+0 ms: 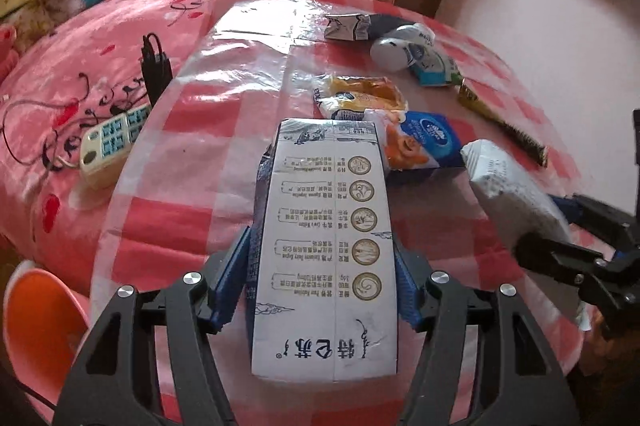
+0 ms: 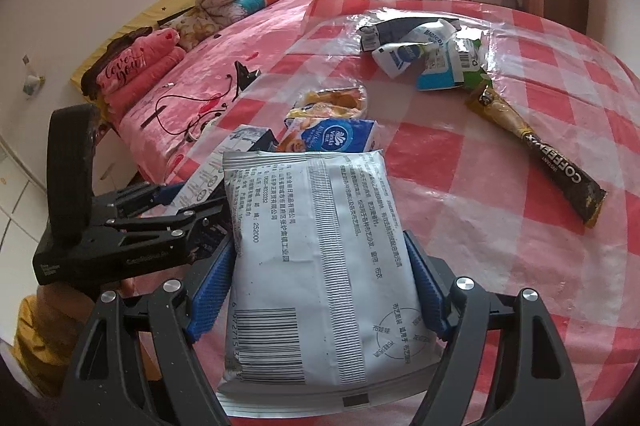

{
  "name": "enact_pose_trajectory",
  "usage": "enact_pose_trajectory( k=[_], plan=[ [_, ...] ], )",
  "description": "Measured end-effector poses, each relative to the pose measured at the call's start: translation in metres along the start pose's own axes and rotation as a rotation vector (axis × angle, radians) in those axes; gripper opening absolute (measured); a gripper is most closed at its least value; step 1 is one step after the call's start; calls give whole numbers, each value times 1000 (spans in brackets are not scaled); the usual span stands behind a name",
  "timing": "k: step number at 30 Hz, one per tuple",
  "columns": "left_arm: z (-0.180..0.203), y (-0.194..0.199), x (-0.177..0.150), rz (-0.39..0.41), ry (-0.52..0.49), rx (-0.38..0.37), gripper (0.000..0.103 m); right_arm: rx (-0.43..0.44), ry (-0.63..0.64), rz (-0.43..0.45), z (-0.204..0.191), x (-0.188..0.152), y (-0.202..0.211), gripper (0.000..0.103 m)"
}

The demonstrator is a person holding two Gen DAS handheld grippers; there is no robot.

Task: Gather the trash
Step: 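Carry the carton and packet to the orange bucket and open both grippers, then move both grippers back over the remaining trash on the table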

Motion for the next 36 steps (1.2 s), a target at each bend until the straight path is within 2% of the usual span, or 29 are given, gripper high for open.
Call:
enact_pose_trajectory(
  k=[3, 7, 11, 16, 21, 26, 28, 29, 31, 36],
  plan=[
    [-9, 9, -5, 26, 42, -9, 64, 34, -3, -10, -5, 3, -4, 79],
    [-35, 39, -15, 92, 139, -58, 64, 102, 4, -32, -24, 11, -11, 79],
    [-77, 78, -30, 177, 262, -78, 64, 181, 38, -60, -57, 23, -21, 79],
    [-138, 118, -60, 252, 404, -2, 64, 306, 105, -112, -116, 41, -39, 79],
    [-199, 133, -105, 266, 571, 52, 64, 422, 188, -179, -187, 53, -65, 79],
    [-239, 127, -142, 250, 697, 86, 65, 472, 283, -225, -251, 55, -93, 80],
    [-253, 121, -152, 238, 749, 109, 72, 480, 300, -242, -266, 55, -102, 81],
    [-259, 119, -156, 234, 768, 121, 80, 485, 302, -253, -275, 55, -110, 84],
    [-270, 119, -164, 232, 807, 154, 84, 485, 294, -258, -280, 53, -115, 91],
    [-281, 124, -170, 240, 826, 195, 86, 438, 260, -224, -266, 56, -116, 91]
  ],
)
Point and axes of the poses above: each gripper's, at about its wrist camera, not at the fingertips, and y roughly against the way its jaws point, z to its right, x to its top, the point moved 5 cm from there along -y, roughly the way its jaws point, and after that the axes turned 9 degrees about -z, right-handed, at the moved point
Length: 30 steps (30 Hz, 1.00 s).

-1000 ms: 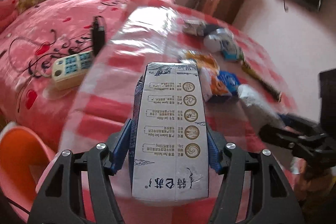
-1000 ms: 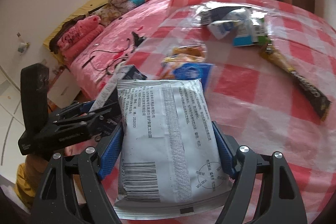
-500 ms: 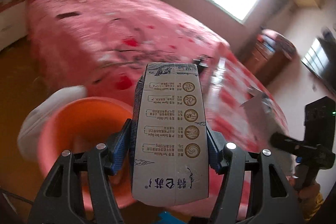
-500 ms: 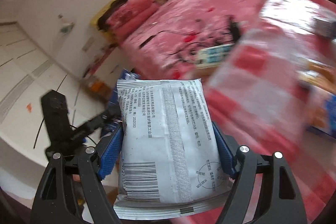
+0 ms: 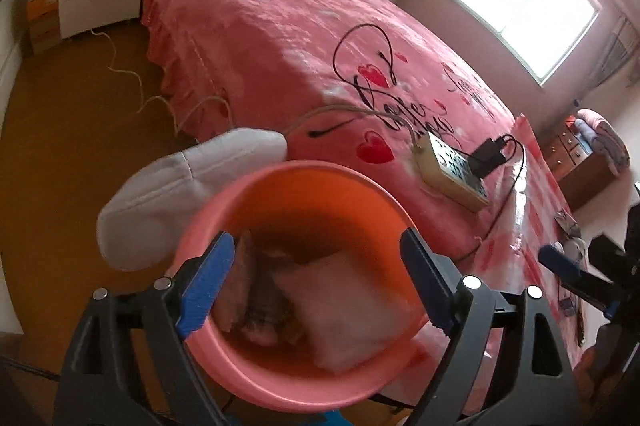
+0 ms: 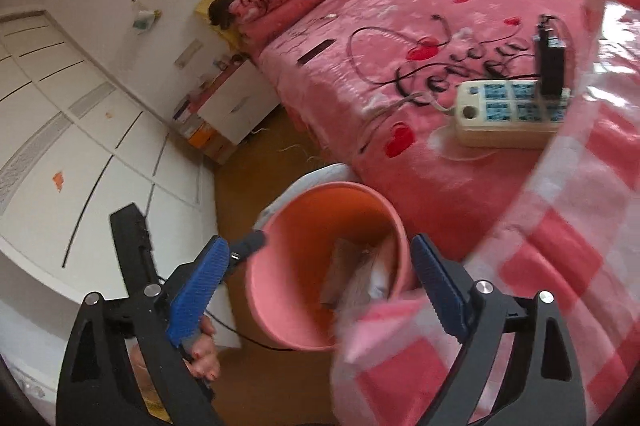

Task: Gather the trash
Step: 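Move both grippers back over the remaining trash on the table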

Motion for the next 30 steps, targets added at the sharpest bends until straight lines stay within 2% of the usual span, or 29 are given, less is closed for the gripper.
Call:
enact_pose_trajectory(
  k=[7, 17, 22, 26, 30],
  plan=[
    [23, 8, 2, 44, -40, -60, 87, -120, -58, 92, 38, -24, 42, 92],
    [87, 12, -7, 45, -158, -217, 90, -295, -169, 179, 72, -80, 100, 94],
    [134, 20, -13, 52, -253, -268, 91, -369, -233, 198, 89, -109, 128, 94],
    [178, 32, -27, 67, -394, -287, 96, -415, -286, 223, 101, -127, 157, 94],
    [205, 41, -38, 76, -450, -322, 98, -456, -317, 255, 108, -135, 184, 94]
  ],
)
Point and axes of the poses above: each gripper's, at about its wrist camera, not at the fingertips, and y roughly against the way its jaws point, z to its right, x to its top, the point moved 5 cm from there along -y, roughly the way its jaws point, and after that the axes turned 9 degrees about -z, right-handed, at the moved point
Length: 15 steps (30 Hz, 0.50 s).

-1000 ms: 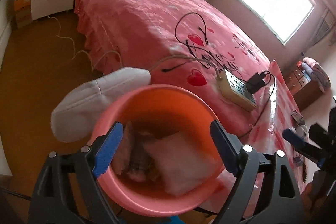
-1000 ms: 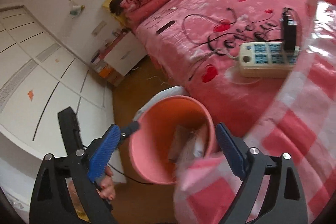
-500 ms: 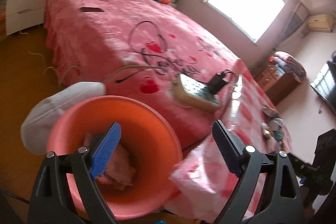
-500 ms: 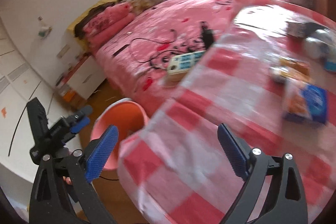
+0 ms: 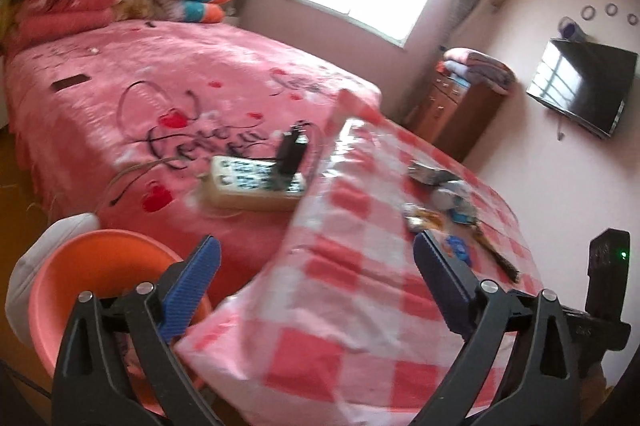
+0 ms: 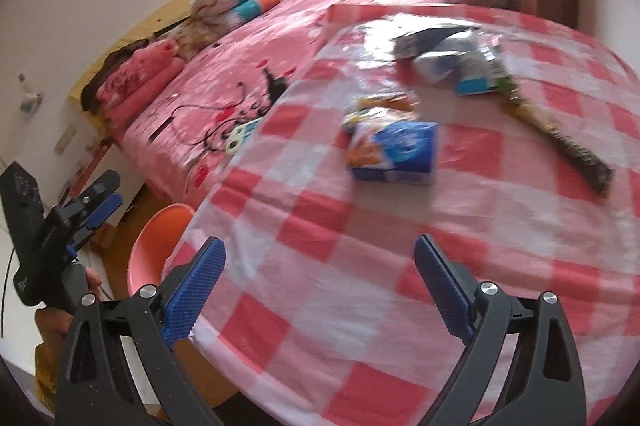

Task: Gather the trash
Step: 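Move both grippers back over the remaining trash on the table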

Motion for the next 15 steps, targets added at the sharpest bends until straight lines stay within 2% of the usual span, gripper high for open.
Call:
enact_pose_trajectory(
  k=[6, 15],
  plan=[
    [33, -6, 5, -23, -60, -7, 99, -41, -13, 32, 28, 3, 22, 94],
    [69, -25, 12, -62, -124, 0, 99, -48, -64, 59, 73, 9, 39, 94]
  ],
)
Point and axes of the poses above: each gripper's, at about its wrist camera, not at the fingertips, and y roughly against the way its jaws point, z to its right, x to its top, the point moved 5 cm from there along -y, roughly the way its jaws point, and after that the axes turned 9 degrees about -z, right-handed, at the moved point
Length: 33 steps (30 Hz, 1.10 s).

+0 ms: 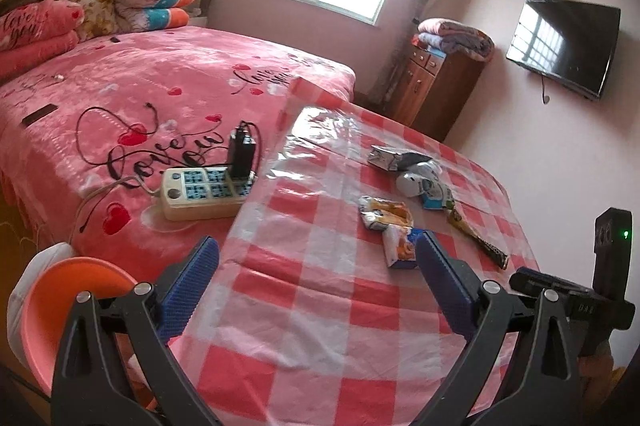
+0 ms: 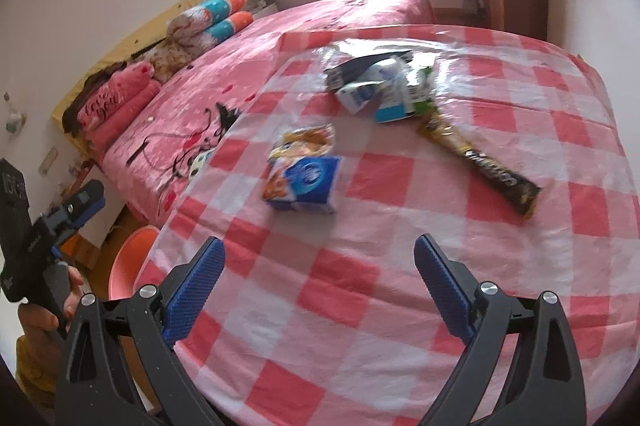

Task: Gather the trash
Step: 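Move both grippers back over the remaining trash on the table, then grasp the blue Vinda tissue pack with the left gripper while the right grasps the Coffeemix stick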

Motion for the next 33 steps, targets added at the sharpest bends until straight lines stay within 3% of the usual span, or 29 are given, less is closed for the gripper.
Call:
enact_pose_trajectory(
  k=[13, 22, 33],
  plan=[
    [61, -66, -12, -173, -58, -83, 99, -66, -114, 13, 79, 9, 5, 94],
    [94, -106, -21, -254, -99, -114, 99, -98, -125, 7, 113, 29, 0, 94],
    [116, -152, -28, -315, -127, -75, 99, -133, -82, -28, 131, 43, -23, 94]
  ],
)
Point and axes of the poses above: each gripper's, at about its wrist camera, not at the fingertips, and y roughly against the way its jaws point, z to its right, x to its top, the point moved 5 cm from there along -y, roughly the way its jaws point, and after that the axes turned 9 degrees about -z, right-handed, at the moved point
